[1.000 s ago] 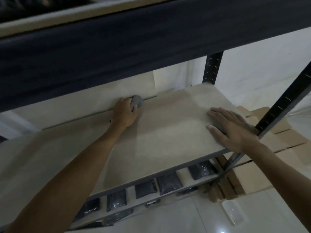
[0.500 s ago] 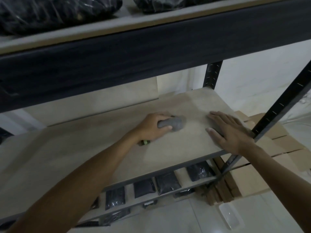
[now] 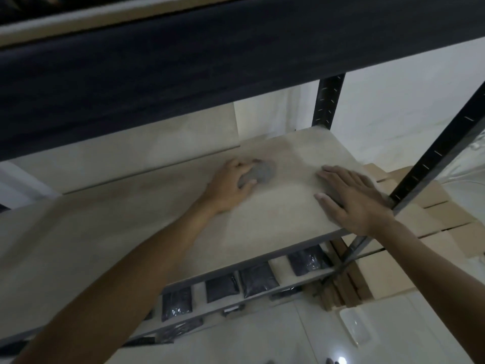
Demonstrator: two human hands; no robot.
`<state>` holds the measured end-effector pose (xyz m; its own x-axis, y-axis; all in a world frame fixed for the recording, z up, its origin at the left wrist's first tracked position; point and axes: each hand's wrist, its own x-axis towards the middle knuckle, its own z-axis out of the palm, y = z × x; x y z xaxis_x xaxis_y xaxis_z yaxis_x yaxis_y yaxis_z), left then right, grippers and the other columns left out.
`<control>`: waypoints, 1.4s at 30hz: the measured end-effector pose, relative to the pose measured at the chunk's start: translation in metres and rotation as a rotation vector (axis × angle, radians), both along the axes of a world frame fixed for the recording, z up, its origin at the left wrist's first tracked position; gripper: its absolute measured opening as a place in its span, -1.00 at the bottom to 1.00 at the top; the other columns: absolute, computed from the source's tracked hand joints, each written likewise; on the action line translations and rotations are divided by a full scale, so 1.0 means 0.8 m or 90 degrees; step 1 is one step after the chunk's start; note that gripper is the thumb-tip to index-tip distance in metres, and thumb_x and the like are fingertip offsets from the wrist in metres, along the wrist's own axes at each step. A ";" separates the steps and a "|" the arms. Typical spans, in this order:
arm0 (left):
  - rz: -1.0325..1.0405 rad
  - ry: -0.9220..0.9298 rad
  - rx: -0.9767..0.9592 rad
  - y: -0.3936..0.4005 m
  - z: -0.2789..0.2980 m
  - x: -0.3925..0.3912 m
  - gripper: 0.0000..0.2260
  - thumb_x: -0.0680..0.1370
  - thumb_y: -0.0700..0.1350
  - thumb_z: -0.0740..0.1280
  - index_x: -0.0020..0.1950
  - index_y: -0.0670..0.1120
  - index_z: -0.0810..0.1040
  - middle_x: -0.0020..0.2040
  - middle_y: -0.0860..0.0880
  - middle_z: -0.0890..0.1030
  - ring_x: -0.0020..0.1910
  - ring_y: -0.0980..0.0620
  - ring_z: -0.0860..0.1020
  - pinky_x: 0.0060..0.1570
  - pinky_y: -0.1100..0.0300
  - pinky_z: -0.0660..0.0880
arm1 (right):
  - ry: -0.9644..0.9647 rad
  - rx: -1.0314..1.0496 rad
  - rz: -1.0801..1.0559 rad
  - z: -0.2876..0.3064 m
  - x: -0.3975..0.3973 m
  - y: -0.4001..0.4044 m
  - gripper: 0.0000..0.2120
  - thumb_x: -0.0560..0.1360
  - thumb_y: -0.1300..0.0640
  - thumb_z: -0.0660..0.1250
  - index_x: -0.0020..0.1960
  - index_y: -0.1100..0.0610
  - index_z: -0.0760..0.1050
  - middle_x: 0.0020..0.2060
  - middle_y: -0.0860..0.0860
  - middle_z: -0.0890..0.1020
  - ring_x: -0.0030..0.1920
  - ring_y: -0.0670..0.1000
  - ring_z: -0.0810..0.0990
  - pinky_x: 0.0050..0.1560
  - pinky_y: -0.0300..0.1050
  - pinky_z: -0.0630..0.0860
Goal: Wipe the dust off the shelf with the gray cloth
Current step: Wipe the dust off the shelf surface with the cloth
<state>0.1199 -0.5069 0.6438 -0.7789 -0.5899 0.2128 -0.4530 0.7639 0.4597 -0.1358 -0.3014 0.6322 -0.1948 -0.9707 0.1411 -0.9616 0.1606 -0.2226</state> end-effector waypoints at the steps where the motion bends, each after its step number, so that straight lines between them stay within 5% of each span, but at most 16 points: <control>1: -0.043 0.010 0.027 0.020 -0.001 0.004 -0.63 0.59 -0.05 0.36 0.40 -0.04 0.53 0.23 -0.10 0.59 0.19 -0.08 0.55 0.20 0.14 0.48 | -0.001 -0.002 -0.001 0.001 0.001 0.000 -0.41 0.62 -0.33 -0.04 0.52 -0.05 0.25 0.53 -0.08 0.31 0.51 0.00 0.28 0.50 0.05 0.19; 5: -0.151 0.043 0.081 0.038 0.014 0.011 -0.68 0.58 -0.06 0.41 0.34 0.02 0.58 0.15 0.00 0.61 0.10 0.09 0.57 0.11 0.40 0.43 | 0.002 -0.005 -0.003 0.004 0.002 -0.001 -0.42 0.62 -0.33 -0.05 0.52 -0.06 0.25 0.53 -0.10 0.31 0.52 -0.01 0.27 0.50 0.02 0.16; 9: 0.049 0.058 -0.013 -0.045 0.032 -0.012 -0.70 0.54 -0.16 0.42 0.26 -0.19 0.62 0.08 -0.22 0.60 0.05 -0.18 0.60 -0.05 0.28 0.37 | 0.007 -0.010 -0.006 0.004 0.001 -0.002 -0.41 0.62 -0.34 -0.05 0.53 -0.07 0.25 0.54 -0.11 0.30 0.52 -0.03 0.27 0.49 -0.02 0.16; 12: 0.088 0.001 -0.008 -0.072 0.016 -0.023 -0.62 0.59 -0.14 0.37 0.39 -0.22 0.51 0.20 -0.28 0.54 0.19 -0.24 0.54 0.16 0.12 0.42 | 0.012 -0.010 -0.003 0.003 0.000 -0.001 -0.40 0.62 -0.34 -0.06 0.54 -0.06 0.24 0.54 -0.11 0.30 0.52 -0.04 0.27 0.50 0.00 0.17; 21: -0.128 0.039 0.061 0.063 -0.004 0.005 -0.61 0.59 -0.06 0.35 0.42 -0.07 0.51 0.16 -0.08 0.54 0.08 0.00 0.52 0.10 0.26 0.43 | 0.023 0.005 -0.007 -0.001 0.001 -0.002 -0.40 0.62 -0.33 -0.05 0.55 -0.07 0.21 0.55 -0.10 0.29 0.55 -0.02 0.25 0.52 0.01 0.13; 25: -0.125 0.069 0.078 0.047 0.017 0.002 -0.75 0.56 -0.04 0.39 0.20 -0.09 0.65 0.02 0.00 0.61 -0.02 0.14 0.54 0.00 0.44 0.41 | 0.010 0.010 -0.014 0.002 0.004 -0.002 -0.41 0.62 -0.33 -0.06 0.56 -0.08 0.19 0.57 -0.11 0.26 0.56 -0.03 0.23 0.53 0.02 0.13; 27: -0.040 0.070 0.027 0.007 0.032 -0.013 -0.80 0.55 -0.07 0.38 0.07 -0.15 0.67 -0.05 -0.10 0.65 -0.04 -0.01 0.59 -0.07 0.25 0.45 | 0.012 0.008 -0.012 0.003 0.004 -0.001 -0.40 0.62 -0.33 -0.07 0.56 -0.08 0.19 0.56 -0.10 0.27 0.56 -0.03 0.23 0.54 0.04 0.14; 29: -0.021 0.013 -0.017 -0.019 0.032 -0.021 -0.81 0.58 -0.13 0.36 0.14 -0.16 0.65 -0.01 -0.20 0.64 0.02 -0.18 0.60 -0.06 0.15 0.43 | 0.006 0.008 -0.011 0.004 0.003 0.000 -0.40 0.62 -0.33 -0.07 0.56 -0.07 0.19 0.56 -0.10 0.27 0.56 -0.03 0.23 0.54 0.05 0.15; 33: -0.005 -0.007 0.008 -0.001 0.005 -0.012 -0.63 0.60 -0.09 0.33 0.41 -0.06 0.52 0.13 -0.18 0.58 0.15 -0.15 0.54 0.14 0.10 0.48 | 0.004 0.000 -0.005 0.003 0.003 0.001 -0.42 0.62 -0.31 -0.05 0.54 -0.07 0.21 0.55 -0.10 0.28 0.55 -0.02 0.24 0.53 0.03 0.14; 37: -0.076 0.041 0.033 0.045 0.001 0.001 -0.64 0.61 -0.07 0.32 0.40 -0.06 0.52 0.19 0.01 0.54 0.15 0.05 0.49 0.14 0.26 0.39 | -0.003 -0.012 0.000 0.001 0.002 0.002 -0.43 0.61 -0.32 -0.04 0.52 -0.07 0.24 0.54 -0.09 0.31 0.53 0.00 0.26 0.51 0.06 0.17; 42: -0.109 0.020 0.037 0.122 -0.005 0.023 -0.67 0.62 -0.04 0.33 0.39 -0.04 0.52 0.09 0.00 0.49 0.05 0.06 0.48 0.08 0.19 0.43 | -0.011 -0.022 0.007 -0.003 0.000 0.002 -0.42 0.61 -0.31 -0.04 0.50 -0.04 0.25 0.53 -0.05 0.31 0.53 0.04 0.27 0.52 0.09 0.18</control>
<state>0.1384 -0.4091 0.6399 -0.8628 -0.4608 0.2080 -0.3031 0.8008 0.5166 -0.1355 -0.2995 0.6301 -0.1862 -0.9676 0.1705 -0.9592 0.1414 -0.2449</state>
